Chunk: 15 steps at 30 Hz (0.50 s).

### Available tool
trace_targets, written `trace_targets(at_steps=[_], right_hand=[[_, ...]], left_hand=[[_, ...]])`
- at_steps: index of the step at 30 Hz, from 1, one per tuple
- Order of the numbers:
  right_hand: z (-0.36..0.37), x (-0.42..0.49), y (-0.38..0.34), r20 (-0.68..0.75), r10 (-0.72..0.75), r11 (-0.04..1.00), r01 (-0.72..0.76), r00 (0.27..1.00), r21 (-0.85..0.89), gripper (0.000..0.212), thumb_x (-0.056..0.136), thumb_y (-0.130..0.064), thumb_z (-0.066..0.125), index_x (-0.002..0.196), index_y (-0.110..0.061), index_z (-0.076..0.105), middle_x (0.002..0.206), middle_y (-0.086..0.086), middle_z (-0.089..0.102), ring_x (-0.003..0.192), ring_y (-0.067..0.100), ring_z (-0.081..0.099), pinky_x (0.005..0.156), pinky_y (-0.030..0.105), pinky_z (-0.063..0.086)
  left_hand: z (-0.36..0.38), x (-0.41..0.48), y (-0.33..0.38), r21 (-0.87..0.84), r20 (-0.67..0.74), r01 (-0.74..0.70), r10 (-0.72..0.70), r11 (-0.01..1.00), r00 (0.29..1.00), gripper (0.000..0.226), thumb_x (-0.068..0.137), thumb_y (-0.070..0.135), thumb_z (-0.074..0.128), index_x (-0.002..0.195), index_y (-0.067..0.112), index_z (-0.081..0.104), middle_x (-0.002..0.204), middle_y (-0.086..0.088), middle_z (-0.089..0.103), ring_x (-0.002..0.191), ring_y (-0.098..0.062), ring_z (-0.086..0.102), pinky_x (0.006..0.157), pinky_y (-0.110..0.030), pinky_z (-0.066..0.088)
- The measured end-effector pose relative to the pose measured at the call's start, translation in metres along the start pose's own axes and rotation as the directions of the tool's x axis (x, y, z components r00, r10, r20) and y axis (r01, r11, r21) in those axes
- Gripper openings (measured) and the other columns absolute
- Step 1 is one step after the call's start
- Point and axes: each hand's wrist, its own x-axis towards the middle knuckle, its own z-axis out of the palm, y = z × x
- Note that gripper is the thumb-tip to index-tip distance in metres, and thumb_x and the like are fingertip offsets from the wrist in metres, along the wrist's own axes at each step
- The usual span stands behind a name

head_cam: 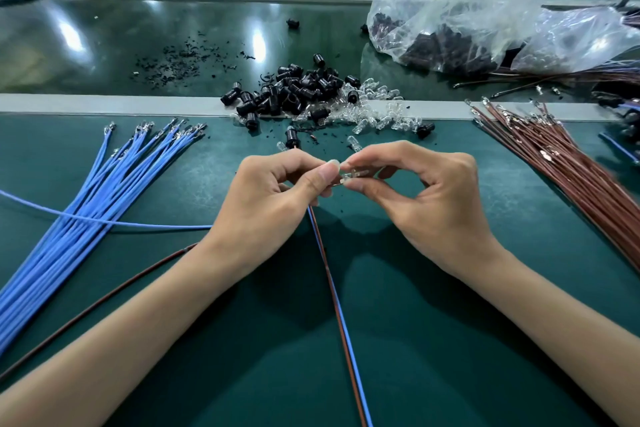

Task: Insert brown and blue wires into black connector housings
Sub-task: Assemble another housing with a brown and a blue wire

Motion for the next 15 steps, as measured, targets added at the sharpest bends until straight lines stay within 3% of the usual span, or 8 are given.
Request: trace_targets(at_steps=[2, 8, 15], right_hand=[[-0.0002, 0.0005, 0.0002, -0.004, 0.013, 1.000, -0.013, 1.000, 0.018, 0.018, 0.074, -0.007, 0.078, 0.090, -0.005, 0.072, 0.084, -0.001, 0.072, 0.075, 0.004, 0.068, 0.076, 0.022, 0.054], [-0.0006, 0.0018, 0.0008, 0.016, 0.055, 0.995, -0.056, 0.998, 0.081, 0.021, 0.073, -0.005, 0.078, 0.092, -0.010, 0.071, 0.084, -0.005, 0.072, 0.077, 0.002, 0.068, 0.077, 0.018, 0.052], [0.0000, 0.0006, 0.0027, 0.016, 0.084, 0.990, -0.085, 0.996, 0.110, 0.026, 0.072, -0.008, 0.079, 0.092, -0.020, 0.070, 0.084, -0.011, 0.072, 0.079, 0.000, 0.069, 0.078, 0.016, 0.051]], left_hand=[[0.0015, -0.0013, 0.0018, -0.013, 0.023, 0.007, -0.007, 1.000, 1.000, 0.019, 0.087, 0.026, 0.060, 0.070, 0.022, 0.066, 0.061, 0.011, 0.063, 0.057, 0.000, 0.054, 0.060, -0.013, 0.043], [0.0032, -0.0022, 0.0046, -0.012, 0.018, 0.029, -0.029, 0.999, 0.999, 0.022, 0.080, 0.038, 0.054, 0.067, 0.023, 0.064, 0.060, 0.012, 0.062, 0.054, 0.000, 0.053, 0.058, -0.012, 0.043], [0.0044, -0.0042, 0.0052, 0.051, -0.003, -0.012, 0.012, 0.999, 1.000, 0.027, 0.082, 0.040, 0.051, 0.063, 0.023, 0.061, 0.049, 0.016, 0.053, 0.048, -0.003, 0.039, 0.049, -0.011, 0.031]])
